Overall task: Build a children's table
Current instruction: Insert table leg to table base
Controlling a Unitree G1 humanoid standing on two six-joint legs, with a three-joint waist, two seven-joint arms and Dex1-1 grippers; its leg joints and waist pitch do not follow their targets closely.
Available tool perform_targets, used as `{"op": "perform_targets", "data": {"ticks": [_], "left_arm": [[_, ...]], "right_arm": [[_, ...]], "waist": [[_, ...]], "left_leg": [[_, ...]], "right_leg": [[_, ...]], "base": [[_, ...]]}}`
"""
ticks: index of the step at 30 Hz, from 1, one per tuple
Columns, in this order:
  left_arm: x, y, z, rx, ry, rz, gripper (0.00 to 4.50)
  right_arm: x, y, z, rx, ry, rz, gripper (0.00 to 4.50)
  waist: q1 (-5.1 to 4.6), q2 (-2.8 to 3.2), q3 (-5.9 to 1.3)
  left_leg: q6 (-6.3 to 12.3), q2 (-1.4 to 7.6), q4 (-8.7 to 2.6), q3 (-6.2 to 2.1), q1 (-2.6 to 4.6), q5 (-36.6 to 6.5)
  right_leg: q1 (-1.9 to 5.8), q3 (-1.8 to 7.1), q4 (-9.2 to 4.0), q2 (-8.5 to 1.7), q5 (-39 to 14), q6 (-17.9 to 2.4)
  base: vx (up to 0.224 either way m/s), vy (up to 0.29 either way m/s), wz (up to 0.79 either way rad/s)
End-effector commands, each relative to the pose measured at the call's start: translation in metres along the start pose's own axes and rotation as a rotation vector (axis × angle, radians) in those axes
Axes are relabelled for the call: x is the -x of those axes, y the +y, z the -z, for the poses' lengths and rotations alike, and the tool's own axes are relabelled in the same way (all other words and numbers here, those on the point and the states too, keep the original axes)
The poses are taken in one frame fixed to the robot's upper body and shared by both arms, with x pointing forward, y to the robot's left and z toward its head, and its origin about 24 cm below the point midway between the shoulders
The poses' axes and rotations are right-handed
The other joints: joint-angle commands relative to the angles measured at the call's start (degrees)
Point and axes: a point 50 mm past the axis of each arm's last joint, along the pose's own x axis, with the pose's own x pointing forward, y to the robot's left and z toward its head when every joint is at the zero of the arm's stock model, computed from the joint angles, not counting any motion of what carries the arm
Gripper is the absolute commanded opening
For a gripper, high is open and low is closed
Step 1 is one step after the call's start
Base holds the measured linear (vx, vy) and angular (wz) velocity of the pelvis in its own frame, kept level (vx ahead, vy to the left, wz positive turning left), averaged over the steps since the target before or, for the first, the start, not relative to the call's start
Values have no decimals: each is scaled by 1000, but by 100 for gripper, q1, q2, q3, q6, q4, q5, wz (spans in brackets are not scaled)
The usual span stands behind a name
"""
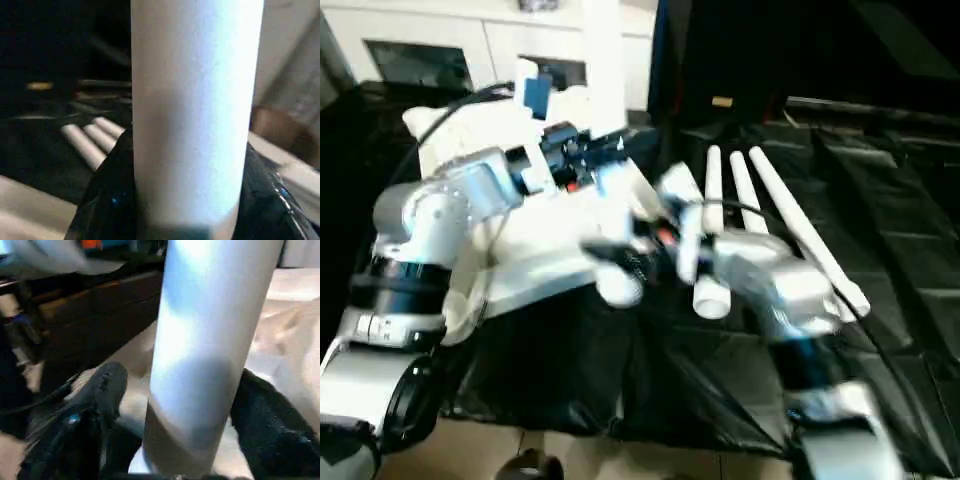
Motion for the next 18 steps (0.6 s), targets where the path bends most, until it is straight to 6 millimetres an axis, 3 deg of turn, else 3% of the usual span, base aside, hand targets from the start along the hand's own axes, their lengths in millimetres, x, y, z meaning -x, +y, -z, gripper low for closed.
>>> {"op": "perform_targets", "data": {"ticks": [1, 3, 6, 18], "left_arm": [[-3, -3, -8, -43, -19, -23, 182], [-5, -4, -8, -61, -14, -42, 182], [-7, -5, -7, -71, -12, -55, 182], [-9, -7, -9, -56, -21, -76, 182]], "right_arm": [[-3, -6, 1, 25, 14, 87, 351], [-9, -6, 4, 38, 29, 125, 351], [-17, -7, 9, 20, 46, 167, 316], [-24, -4, 10, -16, 28, 173, 224]], "waist": [[-34, 37, -492], [-26, 48, -504], [-33, 47, -499], [-43, 52, -483]], "left_leg": [[-350, 246, -434, -173, 202, -1001], [-352, 242, -426, -161, 206, -917], [-333, 236, -432, -158, 195, -924], [-385, 241, -456, -164, 205, -1109]], "right_leg": [[246, 235, -394, -475, -770, -1127], [247, 238, -374, -465, -517, -1160], [261, 239, -364, -462, -392, -1177], [254, 249, -399, -473, -632, -1067]], "base": [[0, 0, 0], [0, 0, 0], [0, 0, 0], [0, 0, 0]]}}
